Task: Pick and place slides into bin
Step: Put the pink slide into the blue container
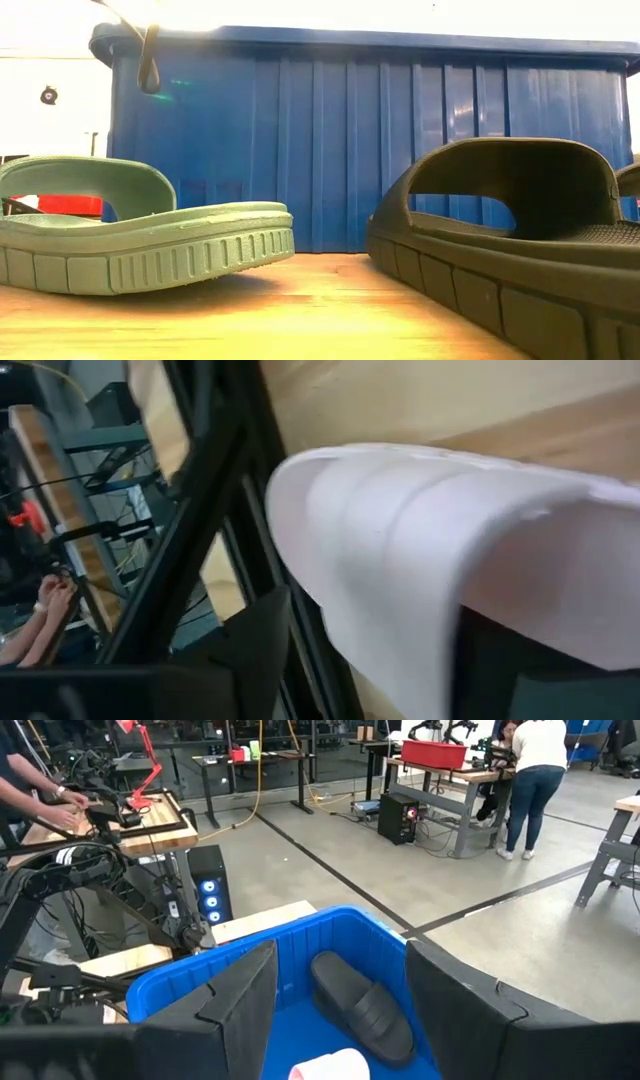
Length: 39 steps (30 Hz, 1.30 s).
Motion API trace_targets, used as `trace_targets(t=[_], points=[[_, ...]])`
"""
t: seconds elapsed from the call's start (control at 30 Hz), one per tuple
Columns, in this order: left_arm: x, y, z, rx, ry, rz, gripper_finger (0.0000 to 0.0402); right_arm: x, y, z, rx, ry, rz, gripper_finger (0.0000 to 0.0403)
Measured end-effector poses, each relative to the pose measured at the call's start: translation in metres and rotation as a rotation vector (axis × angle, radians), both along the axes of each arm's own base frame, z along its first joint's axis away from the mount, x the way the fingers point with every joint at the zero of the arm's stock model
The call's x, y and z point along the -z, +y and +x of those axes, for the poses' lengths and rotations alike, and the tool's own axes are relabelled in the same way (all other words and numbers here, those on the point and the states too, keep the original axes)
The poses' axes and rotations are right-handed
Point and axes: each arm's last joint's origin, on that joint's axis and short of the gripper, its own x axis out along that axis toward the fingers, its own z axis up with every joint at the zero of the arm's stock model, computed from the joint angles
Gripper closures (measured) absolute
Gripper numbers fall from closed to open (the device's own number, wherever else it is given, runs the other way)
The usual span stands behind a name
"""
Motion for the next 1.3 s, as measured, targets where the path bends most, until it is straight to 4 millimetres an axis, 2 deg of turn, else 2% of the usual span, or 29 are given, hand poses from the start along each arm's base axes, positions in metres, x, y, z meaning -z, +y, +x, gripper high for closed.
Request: trace_targets(t=[0.2, 0.43, 0.67, 0.87, 1.0, 1.17, 1.3], points=[[0.004, -0.003, 0.003, 0.023, -0.052, -0.048, 0.0283, 0.0, 0.0, 0.0, 0.0, 0.001, -0.002, 0.0193], [0.004, -0.004, 0.003, 0.047, -0.06, -0.059, 0.0389, 0.0, 0.0, 0.0, 0.0, 0.002, -0.002, 0.0193], [-0.01, -0.004, 0.004, 0.144, -0.135, -0.117, 0.0399, 0.0, 0.0, 0.0, 0.0, 0.002, -0.002, 0.0193], [-0.042, 0.002, -0.001, 0.19, -0.264, -0.185, 0.04, 0.0, 0.0, 0.0, -0.003, 0.008, -0.016, 0.0193], [-0.07, 0.008, -0.003, 0.258, -0.464, -0.227, 0.0401, 0.0, 0.0, 0.0, -0.003, 0.008, -0.016, 0.0193], [-0.117, 0.008, 0.012, 0.478, -1.035, -0.319, 0.0401, 0.0, 0.0, 0.0, -0.003, 0.007, -0.016, 0.0193], [-0.152, 0.015, 0.022, 0.577, -1.393, -0.232, 0.0401, 0.0, 0.0, 0.0, -0.003, 0.005, -0.015, 0.0193]])
